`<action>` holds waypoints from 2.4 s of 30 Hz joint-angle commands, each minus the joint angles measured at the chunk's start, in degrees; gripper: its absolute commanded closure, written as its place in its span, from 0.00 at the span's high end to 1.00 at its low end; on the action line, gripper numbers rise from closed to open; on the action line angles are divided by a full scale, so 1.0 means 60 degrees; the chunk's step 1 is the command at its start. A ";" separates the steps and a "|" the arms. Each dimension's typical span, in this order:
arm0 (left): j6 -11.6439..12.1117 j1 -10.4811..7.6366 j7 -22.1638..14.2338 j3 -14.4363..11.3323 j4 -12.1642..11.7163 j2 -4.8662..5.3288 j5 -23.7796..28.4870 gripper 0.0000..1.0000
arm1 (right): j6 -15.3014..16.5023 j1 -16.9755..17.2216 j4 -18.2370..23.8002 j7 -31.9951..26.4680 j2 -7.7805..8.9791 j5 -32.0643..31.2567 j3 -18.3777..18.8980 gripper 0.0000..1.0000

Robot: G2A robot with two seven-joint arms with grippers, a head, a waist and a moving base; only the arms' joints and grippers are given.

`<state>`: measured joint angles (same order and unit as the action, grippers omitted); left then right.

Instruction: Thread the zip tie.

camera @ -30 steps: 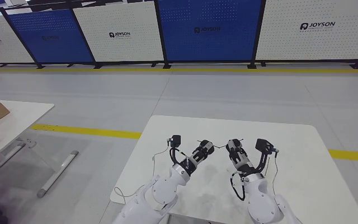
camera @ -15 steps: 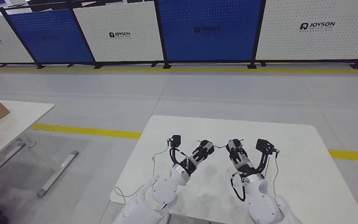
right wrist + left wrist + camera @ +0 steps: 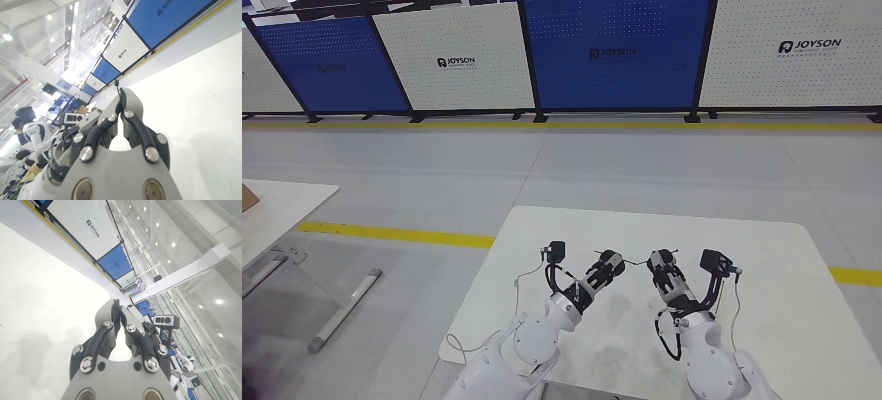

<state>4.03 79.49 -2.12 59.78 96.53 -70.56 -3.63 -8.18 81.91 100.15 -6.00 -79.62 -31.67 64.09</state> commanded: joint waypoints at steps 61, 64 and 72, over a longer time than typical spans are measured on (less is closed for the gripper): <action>0.0000 0.0000 0.0000 0.0000 0.0000 0.0000 0.0000 0.00 | 0.0040 0.0442 0.0209 -0.0095 -0.0076 -0.0202 -0.0112 0.30; 0.0000 0.0000 0.0000 0.0000 0.0000 0.0000 0.0000 0.00 | 0.0044 0.0536 0.0276 -0.0137 -0.0063 -0.0252 -0.0089 0.29; 0.0000 0.0000 0.0000 0.0000 0.0000 0.0000 0.0000 0.00 | 0.0133 0.0680 0.0464 -0.0161 -0.0034 -0.0433 -0.0028 0.16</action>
<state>4.03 79.49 -2.12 59.78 96.53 -70.56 -3.63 -7.47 85.92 102.85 -6.92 -79.84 -34.18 63.88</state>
